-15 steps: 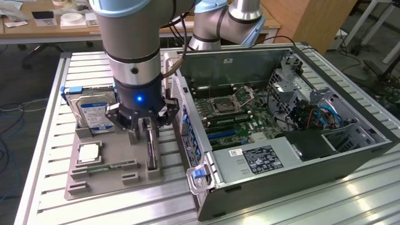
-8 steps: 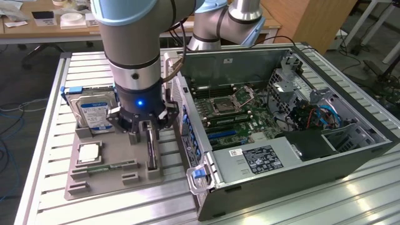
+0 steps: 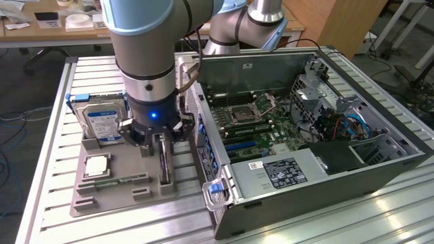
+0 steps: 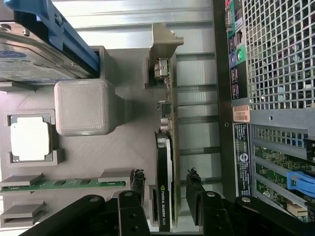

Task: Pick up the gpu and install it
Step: 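Pick up the gpu and move the gpu toward the slot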

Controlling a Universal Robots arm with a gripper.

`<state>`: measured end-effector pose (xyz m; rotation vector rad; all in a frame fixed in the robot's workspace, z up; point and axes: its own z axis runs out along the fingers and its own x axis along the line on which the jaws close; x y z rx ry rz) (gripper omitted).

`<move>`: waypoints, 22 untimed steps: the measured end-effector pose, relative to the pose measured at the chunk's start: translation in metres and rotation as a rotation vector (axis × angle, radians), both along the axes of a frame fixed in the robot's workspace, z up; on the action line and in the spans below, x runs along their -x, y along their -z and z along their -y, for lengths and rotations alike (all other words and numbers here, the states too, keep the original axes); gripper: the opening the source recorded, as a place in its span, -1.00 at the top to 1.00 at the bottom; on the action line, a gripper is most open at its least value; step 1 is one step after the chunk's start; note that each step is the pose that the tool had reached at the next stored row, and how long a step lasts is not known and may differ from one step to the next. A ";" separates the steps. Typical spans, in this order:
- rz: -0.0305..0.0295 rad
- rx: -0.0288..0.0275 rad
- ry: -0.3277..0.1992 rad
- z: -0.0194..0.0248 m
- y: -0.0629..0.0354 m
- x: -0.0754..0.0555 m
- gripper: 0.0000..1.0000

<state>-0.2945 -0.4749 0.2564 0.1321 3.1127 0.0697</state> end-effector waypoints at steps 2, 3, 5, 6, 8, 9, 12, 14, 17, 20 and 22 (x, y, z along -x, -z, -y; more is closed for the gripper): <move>0.0001 0.0000 0.000 0.0000 0.0003 -0.001 0.05; 0.0001 0.0000 0.000 0.0000 0.0003 -0.001 0.05; -0.0001 0.0001 0.000 0.0000 0.0004 -0.001 0.05; 0.0001 0.0000 0.000 -0.0001 0.0011 -0.001 0.05; 0.0000 0.0000 0.000 -0.0002 0.0037 -0.001 0.05; 0.0001 -0.0002 0.000 -0.0005 0.0053 -0.001 0.05; 0.0000 -0.0004 0.000 -0.0016 0.0101 -0.001 0.05; 0.0002 -0.0005 0.000 -0.0027 0.0132 -0.001 0.05; 0.0001 -0.0005 0.000 -0.0044 0.0177 -0.001 0.05; 0.0001 -0.0004 0.000 -0.0061 0.0223 -0.001 0.05; 0.0001 -0.0005 0.000 -0.0071 0.0245 -0.001 0.05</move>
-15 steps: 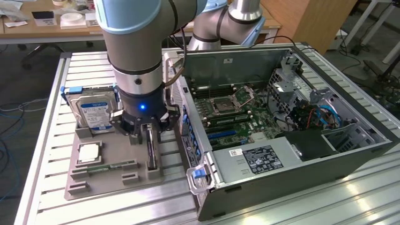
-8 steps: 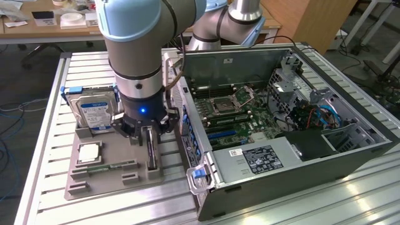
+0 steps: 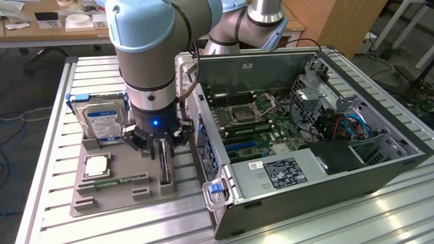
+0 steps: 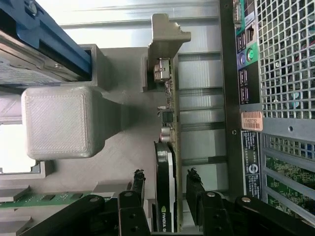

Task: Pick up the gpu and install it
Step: 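Pick up the gpu and move the gpu toward the slot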

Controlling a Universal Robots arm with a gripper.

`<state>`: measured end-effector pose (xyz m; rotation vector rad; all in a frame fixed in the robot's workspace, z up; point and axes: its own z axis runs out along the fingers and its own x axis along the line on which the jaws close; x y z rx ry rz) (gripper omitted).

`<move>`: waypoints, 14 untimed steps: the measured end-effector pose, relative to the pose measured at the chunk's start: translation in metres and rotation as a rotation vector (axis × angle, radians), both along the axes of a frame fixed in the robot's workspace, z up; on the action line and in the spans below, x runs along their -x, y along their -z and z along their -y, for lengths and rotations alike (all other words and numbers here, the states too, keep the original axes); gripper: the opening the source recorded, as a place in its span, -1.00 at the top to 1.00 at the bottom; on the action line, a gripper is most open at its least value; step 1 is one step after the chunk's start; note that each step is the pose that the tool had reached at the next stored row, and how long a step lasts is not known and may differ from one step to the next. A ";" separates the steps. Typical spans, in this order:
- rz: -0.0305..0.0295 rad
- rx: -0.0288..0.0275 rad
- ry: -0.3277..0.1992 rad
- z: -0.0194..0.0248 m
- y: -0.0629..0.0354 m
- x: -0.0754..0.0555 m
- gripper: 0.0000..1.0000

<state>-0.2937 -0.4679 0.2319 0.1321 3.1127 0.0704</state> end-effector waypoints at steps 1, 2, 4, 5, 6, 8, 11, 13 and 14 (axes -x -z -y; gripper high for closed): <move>0.0000 0.0000 0.000 -0.0004 0.0004 0.000 0.05; 0.0001 0.0000 0.000 -0.0008 0.0008 0.000 0.05; -0.0001 0.0001 0.000 -0.0021 0.0012 0.000 0.05; 0.0000 0.0001 0.000 -0.0031 0.0015 0.000 0.05; 0.0000 0.0000 0.000 -0.0039 0.0017 0.000 0.05; 0.0001 -0.0001 0.000 -0.0044 0.0021 0.000 0.05; -0.0001 0.0001 0.001 -0.0052 0.0028 0.001 0.05; -0.0001 0.0002 0.001 -0.0052 0.0028 0.001 0.05; -0.0001 0.0001 0.001 -0.0052 0.0028 0.001 0.05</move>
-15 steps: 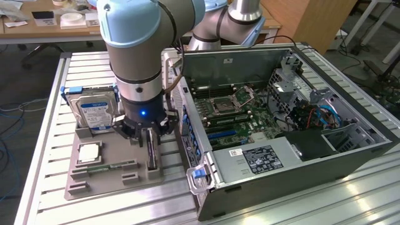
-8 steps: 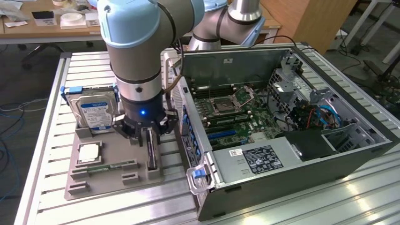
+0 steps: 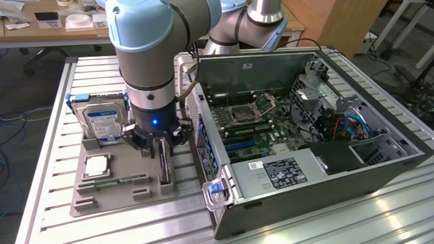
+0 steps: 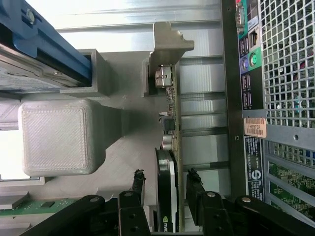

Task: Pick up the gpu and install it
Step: 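Pick up the gpu and move the gpu toward the slot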

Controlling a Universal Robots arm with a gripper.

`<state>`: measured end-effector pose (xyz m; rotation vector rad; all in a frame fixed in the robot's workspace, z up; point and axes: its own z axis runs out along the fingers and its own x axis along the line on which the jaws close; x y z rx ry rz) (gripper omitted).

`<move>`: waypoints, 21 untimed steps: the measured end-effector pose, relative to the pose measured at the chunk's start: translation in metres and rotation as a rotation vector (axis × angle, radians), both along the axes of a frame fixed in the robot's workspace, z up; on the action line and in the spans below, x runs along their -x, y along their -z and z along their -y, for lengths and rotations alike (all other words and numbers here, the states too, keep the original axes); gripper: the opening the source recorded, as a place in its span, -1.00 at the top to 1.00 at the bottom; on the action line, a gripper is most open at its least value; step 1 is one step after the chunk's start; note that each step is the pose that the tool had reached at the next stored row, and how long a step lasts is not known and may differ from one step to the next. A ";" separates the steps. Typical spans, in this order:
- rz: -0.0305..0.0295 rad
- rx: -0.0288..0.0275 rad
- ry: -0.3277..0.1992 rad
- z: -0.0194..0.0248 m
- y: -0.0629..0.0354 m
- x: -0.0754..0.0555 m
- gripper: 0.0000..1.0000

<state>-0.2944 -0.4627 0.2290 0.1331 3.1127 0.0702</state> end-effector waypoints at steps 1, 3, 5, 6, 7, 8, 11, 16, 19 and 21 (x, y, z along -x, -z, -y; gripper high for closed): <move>0.0000 0.0000 0.000 0.0000 0.0000 0.000 0.05; 0.0002 0.0000 0.000 0.0002 0.0003 0.000 0.05; 0.0001 0.0003 0.000 0.0010 0.0003 0.000 0.05; 0.0001 0.0004 0.000 0.0012 0.0002 0.000 0.05; 0.0001 0.0004 0.000 0.0014 0.0002 0.000 0.05; 0.0001 0.0003 0.000 0.0014 0.0003 0.000 0.05; 0.0001 0.0003 0.000 0.0016 0.0004 -0.001 0.05; 0.0001 0.0003 0.000 0.0015 0.0005 -0.001 0.05; 0.0002 0.0004 0.000 0.0026 0.0006 -0.001 0.05; 0.0000 0.0004 0.000 0.0034 0.0005 -0.001 0.05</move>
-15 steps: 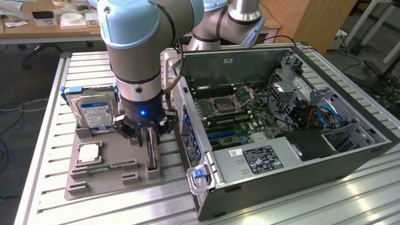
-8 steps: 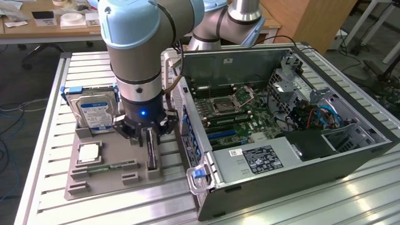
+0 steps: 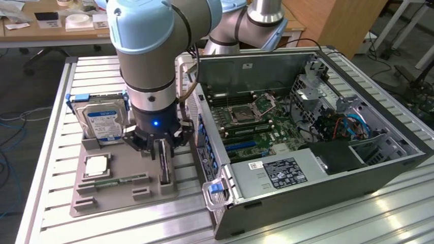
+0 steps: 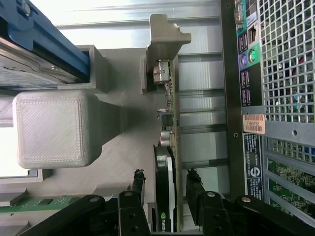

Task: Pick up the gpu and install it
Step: 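Pick up the gpu and move the gpu toward the slot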

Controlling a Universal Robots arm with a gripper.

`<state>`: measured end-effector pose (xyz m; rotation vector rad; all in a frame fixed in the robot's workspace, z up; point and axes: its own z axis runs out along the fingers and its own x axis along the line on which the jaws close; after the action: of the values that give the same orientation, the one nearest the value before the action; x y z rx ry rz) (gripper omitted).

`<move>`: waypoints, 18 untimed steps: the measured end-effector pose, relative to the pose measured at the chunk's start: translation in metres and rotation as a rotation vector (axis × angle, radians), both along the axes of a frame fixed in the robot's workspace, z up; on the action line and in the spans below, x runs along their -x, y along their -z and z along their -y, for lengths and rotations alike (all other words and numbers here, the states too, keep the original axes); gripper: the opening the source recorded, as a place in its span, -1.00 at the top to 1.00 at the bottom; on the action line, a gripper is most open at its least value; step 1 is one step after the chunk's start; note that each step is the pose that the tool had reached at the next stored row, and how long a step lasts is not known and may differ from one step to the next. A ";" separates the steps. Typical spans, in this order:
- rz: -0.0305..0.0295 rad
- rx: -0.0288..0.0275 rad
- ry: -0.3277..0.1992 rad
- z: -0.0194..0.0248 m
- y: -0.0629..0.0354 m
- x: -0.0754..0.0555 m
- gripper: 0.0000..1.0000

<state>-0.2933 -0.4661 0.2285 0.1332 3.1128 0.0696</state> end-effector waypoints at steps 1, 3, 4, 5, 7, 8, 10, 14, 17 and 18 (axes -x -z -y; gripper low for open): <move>0.0001 0.0000 0.000 0.0000 0.0000 0.000 0.05; 0.0002 0.0000 0.000 0.0000 0.0000 0.000 0.05; 0.0002 -0.0001 0.000 0.0001 0.0001 0.000 0.05; 0.0001 0.0000 0.000 0.0001 0.0000 0.000 0.05; 0.0002 -0.0001 0.000 0.0001 0.0001 0.000 0.05; 0.0001 0.0000 0.000 0.0001 0.0000 0.000 0.05; 0.0001 -0.0001 0.000 0.0001 0.0001 0.000 0.05; 0.0001 0.0000 0.000 0.0001 0.0000 0.000 0.08; 0.0002 0.0000 0.000 0.0001 0.0001 0.000 0.22; 0.0002 -0.0001 0.000 0.0001 0.0001 0.000 0.22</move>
<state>-0.2932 -0.4662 0.2285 0.1331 3.1126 0.0698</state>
